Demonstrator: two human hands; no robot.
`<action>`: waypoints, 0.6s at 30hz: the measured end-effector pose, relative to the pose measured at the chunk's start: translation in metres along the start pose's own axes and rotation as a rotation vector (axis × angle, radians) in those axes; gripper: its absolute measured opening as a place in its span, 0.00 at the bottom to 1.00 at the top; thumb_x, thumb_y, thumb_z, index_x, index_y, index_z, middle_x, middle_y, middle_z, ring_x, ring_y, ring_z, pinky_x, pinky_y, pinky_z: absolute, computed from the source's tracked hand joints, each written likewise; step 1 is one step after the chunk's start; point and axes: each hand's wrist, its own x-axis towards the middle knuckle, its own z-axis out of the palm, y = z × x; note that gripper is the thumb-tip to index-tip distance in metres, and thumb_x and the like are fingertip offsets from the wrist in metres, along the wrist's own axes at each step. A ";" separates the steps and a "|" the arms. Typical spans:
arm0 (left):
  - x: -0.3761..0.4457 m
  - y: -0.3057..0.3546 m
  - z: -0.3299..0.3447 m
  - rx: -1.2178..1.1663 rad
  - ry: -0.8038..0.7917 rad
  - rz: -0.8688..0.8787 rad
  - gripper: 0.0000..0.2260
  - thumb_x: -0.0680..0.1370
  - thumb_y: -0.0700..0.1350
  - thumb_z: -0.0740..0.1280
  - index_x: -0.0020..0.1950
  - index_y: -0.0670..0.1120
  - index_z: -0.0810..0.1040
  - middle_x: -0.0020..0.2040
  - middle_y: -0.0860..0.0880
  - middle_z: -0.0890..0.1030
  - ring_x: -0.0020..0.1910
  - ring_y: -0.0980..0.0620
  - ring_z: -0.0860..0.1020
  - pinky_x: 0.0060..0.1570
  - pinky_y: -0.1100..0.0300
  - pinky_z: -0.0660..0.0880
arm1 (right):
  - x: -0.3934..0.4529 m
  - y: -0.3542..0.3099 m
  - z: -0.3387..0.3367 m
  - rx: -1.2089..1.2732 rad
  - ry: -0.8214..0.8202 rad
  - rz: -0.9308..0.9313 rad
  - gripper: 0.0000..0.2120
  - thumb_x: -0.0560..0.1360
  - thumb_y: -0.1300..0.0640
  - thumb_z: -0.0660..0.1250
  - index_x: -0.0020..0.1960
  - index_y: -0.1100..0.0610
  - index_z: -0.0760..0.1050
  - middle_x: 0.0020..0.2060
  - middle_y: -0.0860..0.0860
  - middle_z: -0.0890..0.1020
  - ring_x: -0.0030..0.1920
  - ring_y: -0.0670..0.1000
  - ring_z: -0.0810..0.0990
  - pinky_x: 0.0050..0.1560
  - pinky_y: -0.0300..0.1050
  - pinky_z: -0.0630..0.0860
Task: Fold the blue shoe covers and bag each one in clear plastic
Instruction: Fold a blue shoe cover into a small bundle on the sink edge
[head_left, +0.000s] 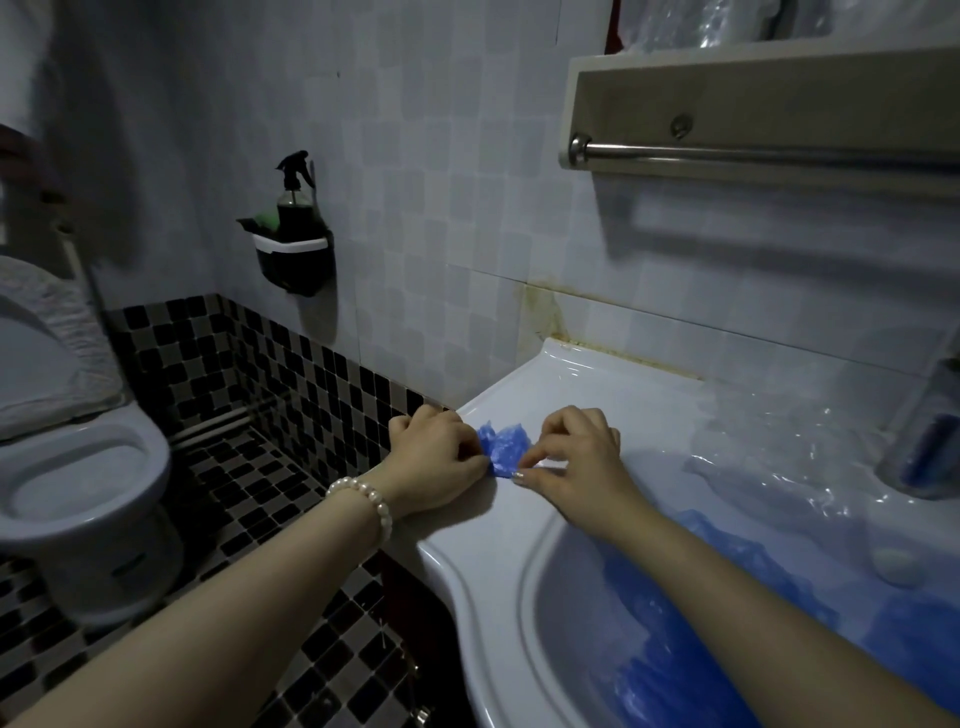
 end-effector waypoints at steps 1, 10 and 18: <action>0.000 0.000 0.000 -0.021 0.016 -0.006 0.08 0.77 0.53 0.64 0.47 0.51 0.78 0.50 0.52 0.74 0.55 0.52 0.66 0.55 0.53 0.58 | 0.003 -0.001 0.000 -0.008 -0.030 0.028 0.07 0.69 0.49 0.74 0.42 0.53 0.83 0.43 0.43 0.69 0.52 0.45 0.65 0.53 0.43 0.61; -0.005 -0.001 -0.004 -0.028 0.084 0.090 0.09 0.72 0.57 0.71 0.47 0.55 0.82 0.48 0.58 0.70 0.55 0.54 0.66 0.50 0.58 0.54 | 0.023 -0.013 -0.002 -0.238 -0.336 0.292 0.15 0.80 0.54 0.56 0.35 0.52 0.70 0.54 0.53 0.73 0.59 0.55 0.67 0.50 0.44 0.59; -0.004 0.003 -0.001 0.052 0.010 0.062 0.11 0.79 0.54 0.61 0.52 0.50 0.80 0.53 0.55 0.73 0.58 0.52 0.64 0.53 0.57 0.54 | 0.002 -0.001 0.001 -0.123 0.075 -0.031 0.09 0.70 0.47 0.68 0.39 0.53 0.81 0.43 0.48 0.75 0.50 0.52 0.71 0.48 0.44 0.58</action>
